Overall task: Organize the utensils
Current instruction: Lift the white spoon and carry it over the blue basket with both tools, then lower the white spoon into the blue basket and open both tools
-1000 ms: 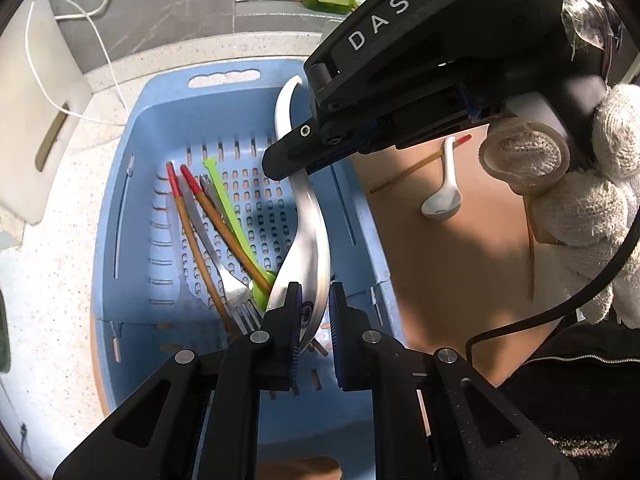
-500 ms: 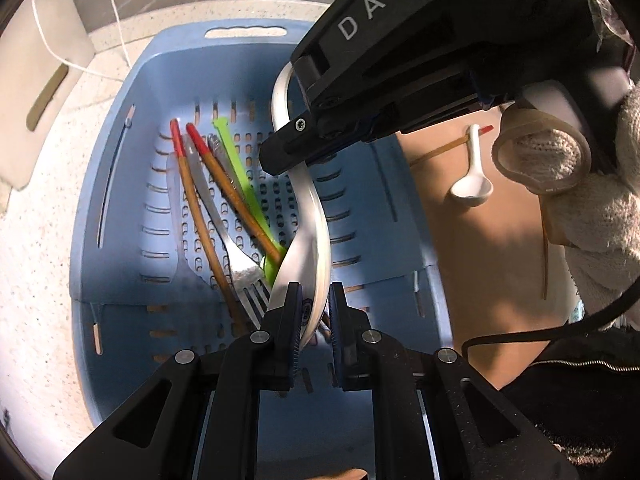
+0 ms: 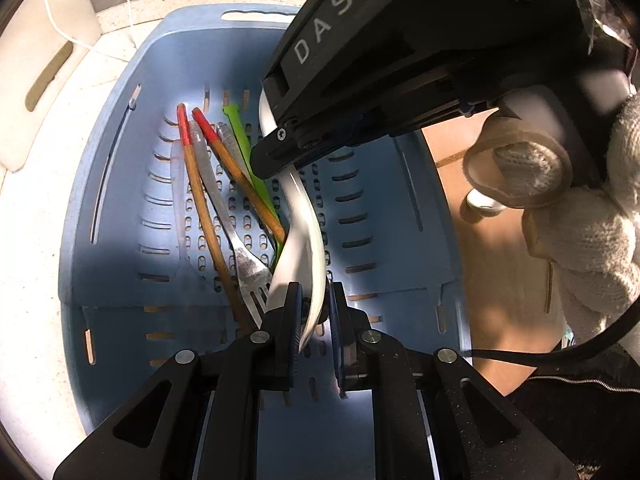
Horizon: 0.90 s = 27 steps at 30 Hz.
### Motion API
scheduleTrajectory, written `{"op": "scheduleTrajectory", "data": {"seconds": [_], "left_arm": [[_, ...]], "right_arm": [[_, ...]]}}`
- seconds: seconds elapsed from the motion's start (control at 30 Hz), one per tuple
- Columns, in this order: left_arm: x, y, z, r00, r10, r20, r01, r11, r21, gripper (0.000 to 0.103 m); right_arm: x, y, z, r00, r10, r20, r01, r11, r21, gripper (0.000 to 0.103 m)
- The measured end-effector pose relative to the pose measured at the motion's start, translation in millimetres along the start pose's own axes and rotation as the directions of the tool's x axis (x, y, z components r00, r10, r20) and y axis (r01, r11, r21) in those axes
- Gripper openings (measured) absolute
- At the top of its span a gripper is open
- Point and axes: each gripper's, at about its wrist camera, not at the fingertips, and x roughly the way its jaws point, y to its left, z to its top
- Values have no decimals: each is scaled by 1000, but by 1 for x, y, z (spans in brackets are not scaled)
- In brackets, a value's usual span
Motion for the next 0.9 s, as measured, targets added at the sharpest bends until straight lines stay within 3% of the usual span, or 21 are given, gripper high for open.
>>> {"op": "scheduleTrajectory", "data": {"seconds": [0.47, 0.67, 0.9], "left_arm": [[0, 0, 1, 1000, 15, -9, -15, 1000, -12, 12], [0, -4, 7, 1000, 24, -4, -24, 1000, -10, 12], [-9, -8, 5, 999, 54, 9, -54, 998, -14, 12]], "right_arm": [[7, -1, 9, 999, -31, -9, 31, 999, 8, 10], [-7, 1, 12, 999, -41, 31, 41, 999, -3, 25], [-28, -3, 12, 997, -15, 73, 15, 1000, -10, 29]]}}
